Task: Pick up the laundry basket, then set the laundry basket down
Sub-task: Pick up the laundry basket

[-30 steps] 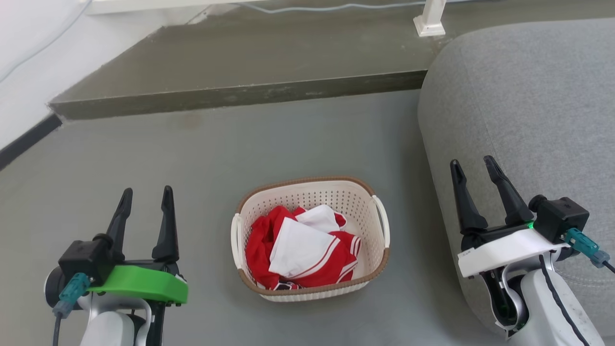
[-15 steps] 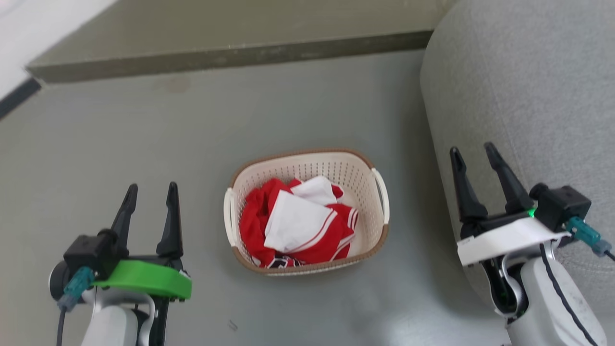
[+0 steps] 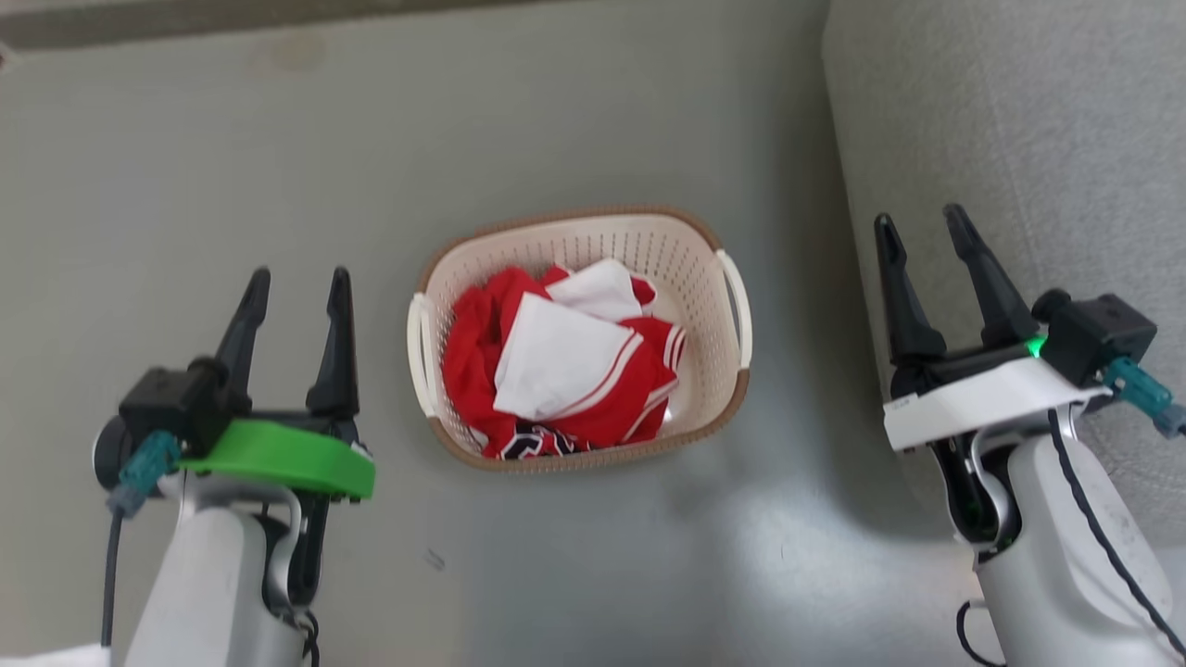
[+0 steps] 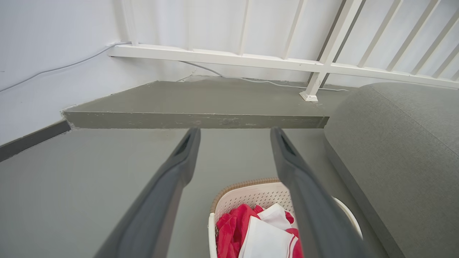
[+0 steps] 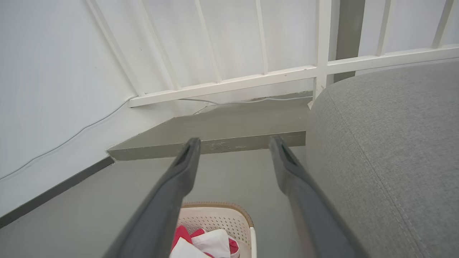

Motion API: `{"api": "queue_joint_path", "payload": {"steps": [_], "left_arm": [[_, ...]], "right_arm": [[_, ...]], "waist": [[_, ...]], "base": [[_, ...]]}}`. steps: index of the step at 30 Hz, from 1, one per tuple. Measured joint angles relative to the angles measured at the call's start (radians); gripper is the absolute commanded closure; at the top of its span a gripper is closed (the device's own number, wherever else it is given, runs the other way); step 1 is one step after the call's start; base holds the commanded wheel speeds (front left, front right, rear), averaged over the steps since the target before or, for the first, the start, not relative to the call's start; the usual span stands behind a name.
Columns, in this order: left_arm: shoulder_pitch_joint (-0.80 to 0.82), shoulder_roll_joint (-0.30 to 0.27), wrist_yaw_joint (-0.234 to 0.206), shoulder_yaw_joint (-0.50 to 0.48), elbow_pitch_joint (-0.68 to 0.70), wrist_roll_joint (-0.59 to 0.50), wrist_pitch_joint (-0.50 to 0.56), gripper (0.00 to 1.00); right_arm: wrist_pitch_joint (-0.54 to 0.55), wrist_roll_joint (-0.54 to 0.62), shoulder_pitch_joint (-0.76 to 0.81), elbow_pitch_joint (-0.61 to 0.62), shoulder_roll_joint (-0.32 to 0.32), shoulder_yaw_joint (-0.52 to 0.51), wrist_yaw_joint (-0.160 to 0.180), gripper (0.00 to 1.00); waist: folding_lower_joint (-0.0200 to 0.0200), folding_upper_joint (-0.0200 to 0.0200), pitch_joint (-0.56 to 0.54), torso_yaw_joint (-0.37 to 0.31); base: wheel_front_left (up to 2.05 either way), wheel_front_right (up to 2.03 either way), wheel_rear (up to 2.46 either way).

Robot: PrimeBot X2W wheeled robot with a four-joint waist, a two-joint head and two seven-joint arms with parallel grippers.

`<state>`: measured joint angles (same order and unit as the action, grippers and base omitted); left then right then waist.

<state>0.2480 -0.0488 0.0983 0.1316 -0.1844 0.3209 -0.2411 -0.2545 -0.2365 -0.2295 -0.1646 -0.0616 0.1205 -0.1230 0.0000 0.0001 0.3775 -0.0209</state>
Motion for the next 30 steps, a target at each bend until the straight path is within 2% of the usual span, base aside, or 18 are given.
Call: {"api": "queue_joint_path", "payload": {"steps": [14, 30], "left_arm": [[0.147, 0.000, 0.009, 0.030, -0.070, 0.002, 0.040, 0.00], [0.300, 0.001, 0.017, 0.049, -0.210, 0.043, 0.073, 0.00]], "right_arm": [[0.000, 0.009, -0.118, -0.086, -0.004, -0.007, 0.000, 0.00], [0.022, 0.016, -0.289, -0.255, -0.005, 0.001, 0.003, 0.00]], "waist": [[0.0001, -0.0001, 0.163, -0.005], [0.0001, 0.0000, 0.327, -0.002]], "base": [[0.00, 0.00, 0.00], [0.00, 0.00, 0.00]]}}
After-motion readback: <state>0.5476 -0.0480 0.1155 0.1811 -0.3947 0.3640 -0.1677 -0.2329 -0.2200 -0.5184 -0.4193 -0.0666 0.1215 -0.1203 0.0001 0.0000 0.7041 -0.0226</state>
